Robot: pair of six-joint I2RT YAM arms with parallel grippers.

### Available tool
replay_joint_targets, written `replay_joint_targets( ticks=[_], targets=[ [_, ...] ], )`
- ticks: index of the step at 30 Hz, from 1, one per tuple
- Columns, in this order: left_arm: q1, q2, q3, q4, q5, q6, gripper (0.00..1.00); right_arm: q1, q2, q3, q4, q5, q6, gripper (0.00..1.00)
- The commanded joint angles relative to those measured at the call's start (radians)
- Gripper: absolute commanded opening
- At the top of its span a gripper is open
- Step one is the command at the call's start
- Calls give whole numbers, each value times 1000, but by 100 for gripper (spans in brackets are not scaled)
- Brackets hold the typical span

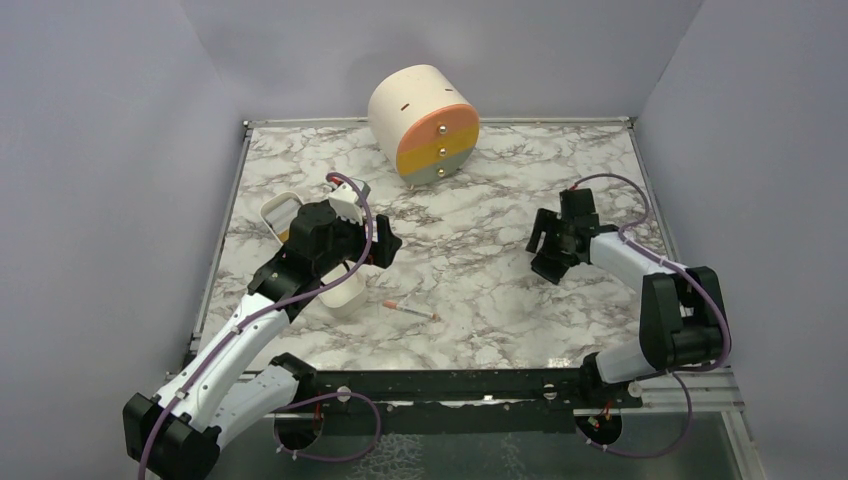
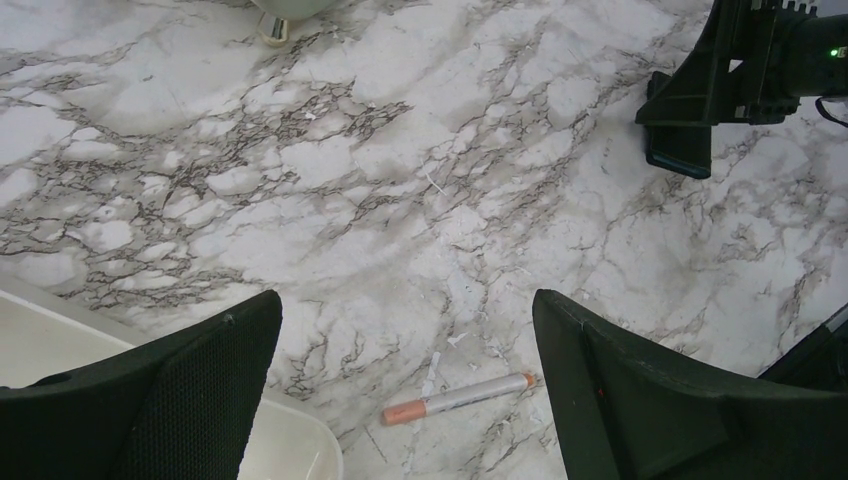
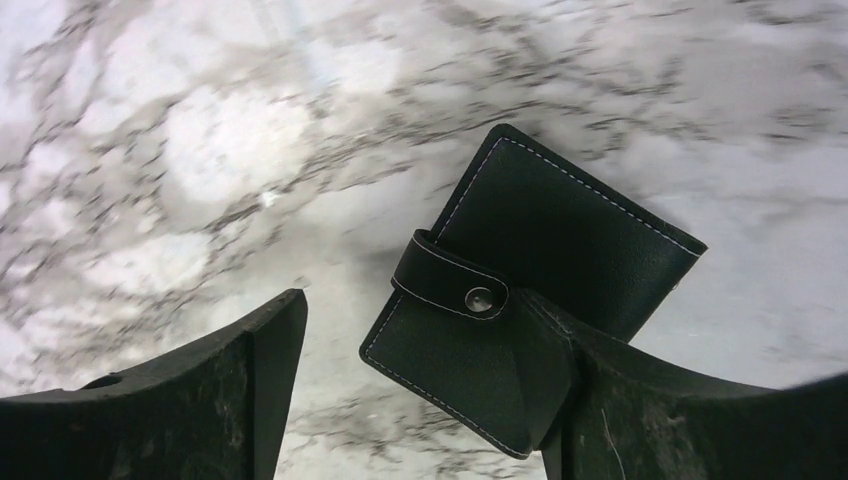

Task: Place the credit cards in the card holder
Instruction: Move the card holder to the center of the board.

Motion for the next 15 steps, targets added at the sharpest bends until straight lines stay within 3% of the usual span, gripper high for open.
replay_joint_targets(
  ticks=[1, 8, 15],
  targets=[
    [-4, 1, -8, -3, -24, 13, 99, 85, 4, -2, 13, -140, -12, 73],
    [-4, -17, -17, -2, -32, 17, 99, 281, 78, 78, 4, -150, 22, 71],
    [-4, -19, -25, -2, -34, 19, 99, 316, 25, 118, -53, -106, 36, 69]
  ],
)
